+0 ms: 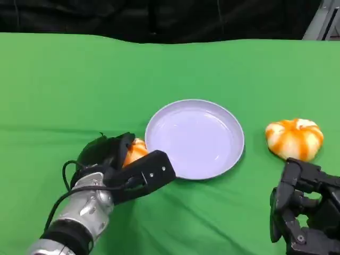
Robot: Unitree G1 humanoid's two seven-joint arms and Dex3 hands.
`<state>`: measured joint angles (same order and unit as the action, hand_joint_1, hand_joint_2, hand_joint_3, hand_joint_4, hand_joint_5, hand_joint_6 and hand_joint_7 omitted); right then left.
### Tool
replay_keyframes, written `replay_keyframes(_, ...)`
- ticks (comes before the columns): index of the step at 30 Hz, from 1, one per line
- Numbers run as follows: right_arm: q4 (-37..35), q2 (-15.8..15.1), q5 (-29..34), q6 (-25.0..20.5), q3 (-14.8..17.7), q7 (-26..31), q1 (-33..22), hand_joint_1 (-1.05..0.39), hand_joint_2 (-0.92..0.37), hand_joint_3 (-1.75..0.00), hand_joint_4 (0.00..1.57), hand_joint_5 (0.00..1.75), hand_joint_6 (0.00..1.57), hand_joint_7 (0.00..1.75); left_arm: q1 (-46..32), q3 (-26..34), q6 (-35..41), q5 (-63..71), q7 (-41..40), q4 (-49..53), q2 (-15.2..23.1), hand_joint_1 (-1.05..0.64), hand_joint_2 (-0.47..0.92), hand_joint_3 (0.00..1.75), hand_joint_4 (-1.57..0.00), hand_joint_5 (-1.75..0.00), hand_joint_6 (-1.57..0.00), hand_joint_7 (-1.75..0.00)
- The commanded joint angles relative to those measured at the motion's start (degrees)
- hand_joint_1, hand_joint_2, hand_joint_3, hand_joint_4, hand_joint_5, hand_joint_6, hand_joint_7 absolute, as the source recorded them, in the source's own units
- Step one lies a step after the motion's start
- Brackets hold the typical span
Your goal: Grasp the bread from the table and place it into the plate.
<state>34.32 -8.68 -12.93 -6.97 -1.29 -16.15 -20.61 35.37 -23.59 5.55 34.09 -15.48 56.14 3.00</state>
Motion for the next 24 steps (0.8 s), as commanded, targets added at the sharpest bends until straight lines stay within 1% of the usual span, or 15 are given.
replay_keyframes(1, 0.9, -0.5, 0.0, 0.2, 0.2, 0.3, -0.3, -0.05, -0.61, -1.19, 0.88, 1.75, 0.67, 1.71, -0.4, -0.8, -0.9, 0.7, -3.3, 3.2, 0.7, -0.01, 0.91, 0.04, -0.68, -0.10, -0.63, -0.04)
replay_keyframes(2, 0.9, -0.5, 0.0, 0.2, 0.2, 0.3, -0.3, -0.05, -0.61, -1.19, 0.88, 1.75, 0.67, 1.71, -0.2, -1.0, -1.2, 1.0, -4.7, 3.8, 0.6, 0.00, 0.91, 0.02, -0.75, -0.10, -0.67, -0.04)
replay_keyframes(3, 0.8, -0.5, 0.1, 0.3, 0.1, 0.3, -0.3, -0.05, -0.61, -1.19, 0.88, 1.75, 0.67, 1.71, -0.1, -1.2, -1.9, 1.2, -6.0, 4.3, 0.7, -0.01, 0.90, 0.01, -0.85, -0.11, -0.77, -0.05)
replay_keyframes(4, 0.8, -0.5, 0.2, 0.3, 0.1, 0.4, -0.3, -0.05, -0.61, -1.19, 0.88, 1.75, 0.67, 1.71, 0.0, -1.5, -2.6, 1.4, -7.0, 4.7, 0.9, -0.03, 0.87, 0.00, -0.97, -0.10, -0.91, -0.07)
replay_keyframes(5, 0.8, -0.5, 0.3, 0.4, 0.0, 0.4, -0.3, -0.06, -0.61, -1.19, 0.88, 1.75, 0.67, 1.71, 0.1, -1.7, -3.2, 1.5, -7.7, 5.0, 1.0, -0.04, 0.86, 0.00, -1.03, -0.10, -0.99, -0.07)
replay_keyframes(7, 0.9, -0.3, 0.4, 0.5, -0.2, 0.5, -0.4, -0.06, -0.61, -1.19, 0.88, 1.75, 0.67, 1.71, -0.1, -1.9, -4.5, 1.6, -9.6, 5.1, 1.4, -0.06, 0.84, 0.00, -1.08, -0.08, -1.05, -0.06)
replay_keyframes(8, 1.0, -0.1, 0.5, 0.6, -0.4, 0.7, -0.5, -0.06, -0.61, -1.20, 0.88, 1.75, 0.67, 1.71, -0.3, -1.9, -5.3, 1.6, -10.8, 4.9, 1.7, -0.05, 0.88, 0.01, -1.01, -0.66, -1.13, -0.13)
replay_keyframes(9, 1.1, 0.0, 0.5, 0.5, -0.6, 0.8, -0.6, -0.06, -0.61, -1.20, 0.88, 1.75, 0.67, 1.72, -0.7, -2.0, -5.9, 1.8, -12.1, 4.5, 2.0, -0.04, 0.90, 0.01, -0.85, -1.14, -1.04, -0.43)
replay_keyframes(10, 1.2, 0.2, 0.5, 0.6, -0.8, 0.9, -0.7, -0.07, -0.61, -1.20, 0.88, 1.75, 0.66, 1.72, -0.9, -2.1, -6.4, 2.1, -13.2, 4.2, 2.3, -0.02, 0.91, 0.07, -0.81, -1.50, -0.83, -1.07)
replay_keyframes(11, 1.3, 0.2, 0.5, 0.5, -0.9, 1.0, -0.7, -0.07, -0.60, -1.20, 0.88, 1.75, 0.66, 1.72, -1.1, -2.1, -6.5, 2.3, -13.8, 3.9, 2.5, -0.01, 0.91, 0.09, -0.82, -1.62, -0.72, -1.38)
replay_keyframes(12, 1.6, 0.2, 0.6, 0.1, -1.1, 1.3, -0.8, -0.07, -0.60, -1.20, 0.89, 1.75, 0.66, 1.72, -1.3, -2.3, -6.6, 2.7, -14.1, 3.5, 2.9, -0.01, 0.91, 0.09, -0.84, -1.68, -0.65, -1.56)
replay_keyframes(13, 1.9, 0.2, 0.7, -0.2, -1.2, 1.5, -0.8, -0.08, -0.60, -1.21, 0.88, 1.75, 0.66, 1.72, -1.4, -2.4, -6.7, 3.0, -14.3, 3.1, 3.2, -0.01, 0.91, 0.10, -0.80, -1.72, -0.57, -1.67)
replay_keyframes(14, 2.1, 0.2, 0.7, -0.5, -1.2, 1.7, -0.9, -0.08, -0.60, -1.21, 0.88, 1.75, 0.66, 1.72, -1.6, -2.5, -6.7, 3.1, -14.4, 2.8, 3.4, -0.01, 0.91, 0.10, -0.79, -1.73, -0.54, -1.71)
replay_keyframes(18, 2.2, 0.2, 0.8, -0.3, -1.6, 2.0, -0.8, -0.08, -0.60, -1.21, 0.88, 1.75, 0.66, 1.72, -2.9, -2.1, -7.1, 3.2, -14.4, -0.4, 5.2, -0.01, 0.92, 0.11, -0.76, -1.75, -0.51, -1.74)
replay_keyframes(24, 2.0, 0.1, 1.5, 0.4, -1.9, 2.5, -0.9, -0.09, -0.60, -1.21, 0.88, 1.75, 0.66, 1.71, -5.7, -1.0, -7.2, 3.4, -13.0, -9.4, 8.8, -0.06, 0.92, 0.21, -0.73, -1.75, -0.46, -1.75)
